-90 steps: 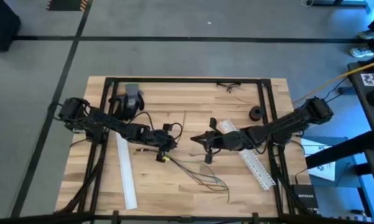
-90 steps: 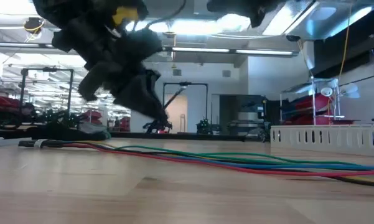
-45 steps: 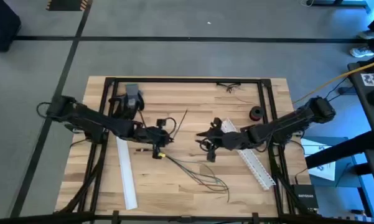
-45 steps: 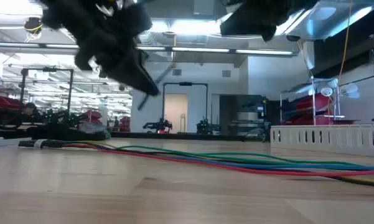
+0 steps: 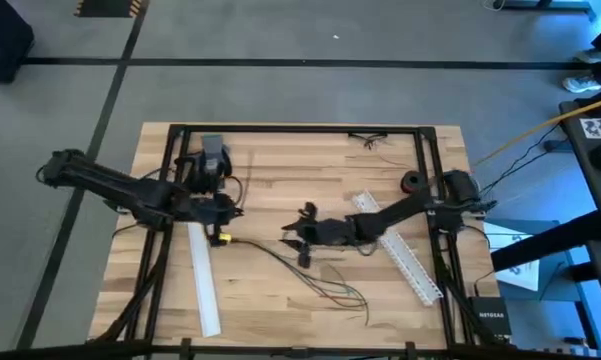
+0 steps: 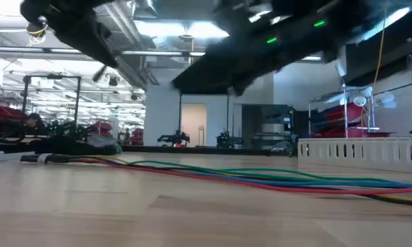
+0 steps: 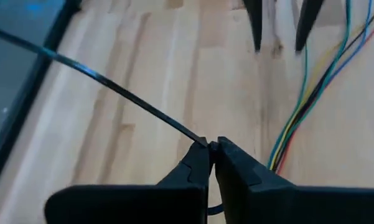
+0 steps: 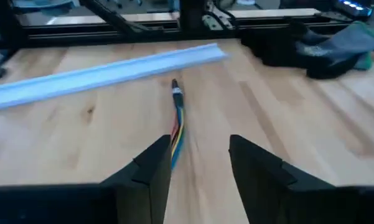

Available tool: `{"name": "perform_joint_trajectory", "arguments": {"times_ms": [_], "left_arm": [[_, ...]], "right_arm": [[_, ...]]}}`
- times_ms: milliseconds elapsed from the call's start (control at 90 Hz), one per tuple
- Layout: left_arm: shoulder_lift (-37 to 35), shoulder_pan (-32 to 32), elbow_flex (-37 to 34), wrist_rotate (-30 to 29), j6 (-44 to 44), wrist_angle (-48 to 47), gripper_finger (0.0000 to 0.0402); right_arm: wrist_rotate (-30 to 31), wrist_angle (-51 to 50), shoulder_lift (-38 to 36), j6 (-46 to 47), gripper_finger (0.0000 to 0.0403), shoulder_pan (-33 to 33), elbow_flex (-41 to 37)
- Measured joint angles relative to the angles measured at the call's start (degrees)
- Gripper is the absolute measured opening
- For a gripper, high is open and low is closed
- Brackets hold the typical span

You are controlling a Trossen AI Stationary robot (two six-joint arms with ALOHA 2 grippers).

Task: Ziptie cables
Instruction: Wrap the cables together using the black zip tie

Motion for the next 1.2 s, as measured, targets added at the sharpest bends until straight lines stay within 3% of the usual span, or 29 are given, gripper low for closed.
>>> {"name": "perform_joint_trajectory", "arguments": {"times_ms": [156,344,633,789,944,1000,1200], "left_arm": [[-5.69,-2.84,0.02,-2.39,-2.87,-5.34,0.0005],[-9.91,-4.48,0.02,-3.87,-3.98,-8.48,0.0009],[-11.12,-6.44,0.02,-3.87,-2.46,-8.42,0.001],[-11.5,-7.75,-1.27,-3.87,-2.54,-7.66,0.0011],[-11.85,-8.54,-5.47,-3.83,-3.45,-5.11,0.0012],[-11.83,-8.91,-6.69,-3.87,-3.55,-2.23,0.0013],[-12.13,-9.33,-13.52,-3.8,-4.53,8.88,0.0014]], "right_arm": [[-5.87,-6.53,10.37,-2.47,0.0156,-2.22,13.82],[-8.07,-13.61,20.66,-2.68,0.0156,-4.58,29.12],[-10.81,-18.53,30.91,-2.52,0.0156,-5.25,40.63],[-11.14,-22.81,31.03,-2.59,0.0136,-5.28,41.19],[-11.03,-26.07,30.38,-2.92,0.0033,-5.23,41.15],[-10.48,-27.68,29.39,-3.83,0.0014,-4.81,41.08],[1.49,-45.37,22.02,-9.24,0.0005,-1.78,40.39]]}}
